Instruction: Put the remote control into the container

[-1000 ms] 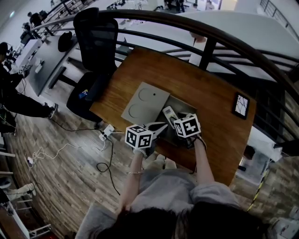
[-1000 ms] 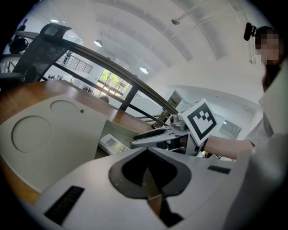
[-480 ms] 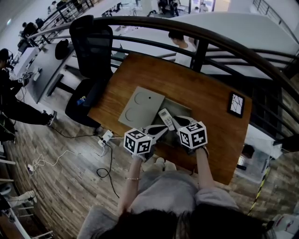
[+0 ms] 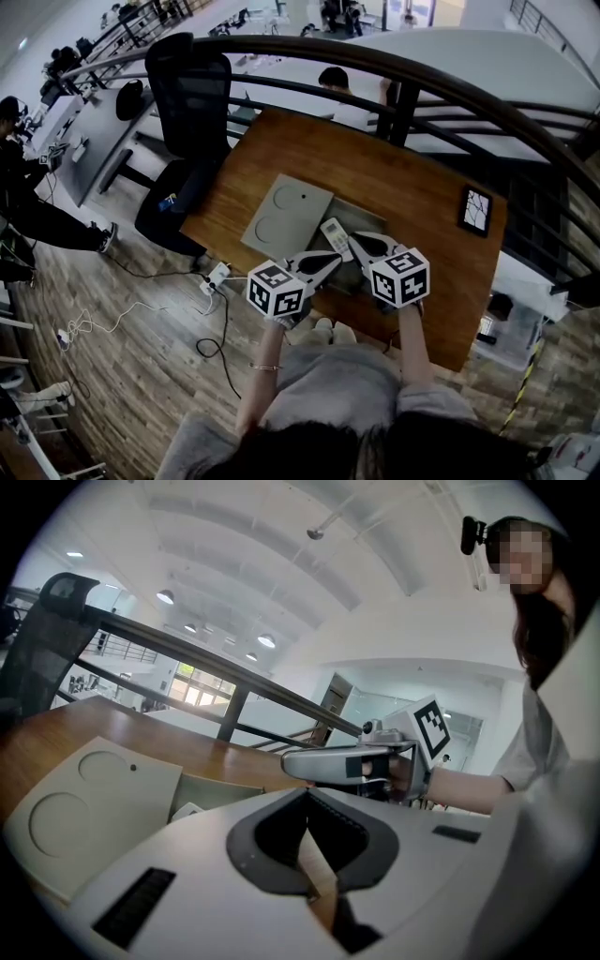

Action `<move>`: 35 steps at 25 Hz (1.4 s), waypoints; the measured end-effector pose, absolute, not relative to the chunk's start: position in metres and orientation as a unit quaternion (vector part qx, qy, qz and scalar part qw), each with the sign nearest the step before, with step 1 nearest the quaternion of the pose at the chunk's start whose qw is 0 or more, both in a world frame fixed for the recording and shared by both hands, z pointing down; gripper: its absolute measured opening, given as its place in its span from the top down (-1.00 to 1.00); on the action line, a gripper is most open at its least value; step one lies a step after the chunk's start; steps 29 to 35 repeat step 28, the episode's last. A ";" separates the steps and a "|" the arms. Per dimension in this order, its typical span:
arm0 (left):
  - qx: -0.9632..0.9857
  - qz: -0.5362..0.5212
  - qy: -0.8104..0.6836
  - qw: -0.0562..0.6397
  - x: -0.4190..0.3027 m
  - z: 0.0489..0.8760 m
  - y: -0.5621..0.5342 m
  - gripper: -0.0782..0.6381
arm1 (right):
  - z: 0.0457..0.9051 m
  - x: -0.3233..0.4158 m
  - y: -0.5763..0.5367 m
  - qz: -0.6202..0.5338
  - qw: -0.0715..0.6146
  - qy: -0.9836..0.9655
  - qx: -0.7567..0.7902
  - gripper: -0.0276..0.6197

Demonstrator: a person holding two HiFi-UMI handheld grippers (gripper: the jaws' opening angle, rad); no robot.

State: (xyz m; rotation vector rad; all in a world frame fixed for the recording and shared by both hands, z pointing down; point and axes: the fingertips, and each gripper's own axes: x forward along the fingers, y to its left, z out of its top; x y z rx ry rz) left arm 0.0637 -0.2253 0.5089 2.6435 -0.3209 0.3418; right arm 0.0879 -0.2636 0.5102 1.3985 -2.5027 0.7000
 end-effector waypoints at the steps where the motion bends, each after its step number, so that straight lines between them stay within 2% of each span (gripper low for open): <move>1: 0.960 0.122 -0.117 0.224 0.063 0.507 -0.225 0.77 | 0.507 0.087 -0.262 0.232 0.094 -0.848 0.467 0.82; 17: 0.969 0.106 -0.111 0.192 0.053 0.489 -0.220 0.77 | 0.487 0.064 -0.252 0.167 0.103 -0.883 0.426 0.82; 35: 0.973 0.101 -0.109 0.178 0.046 0.483 -0.226 0.77 | 0.482 0.056 -0.252 0.146 0.106 -0.889 0.420 0.82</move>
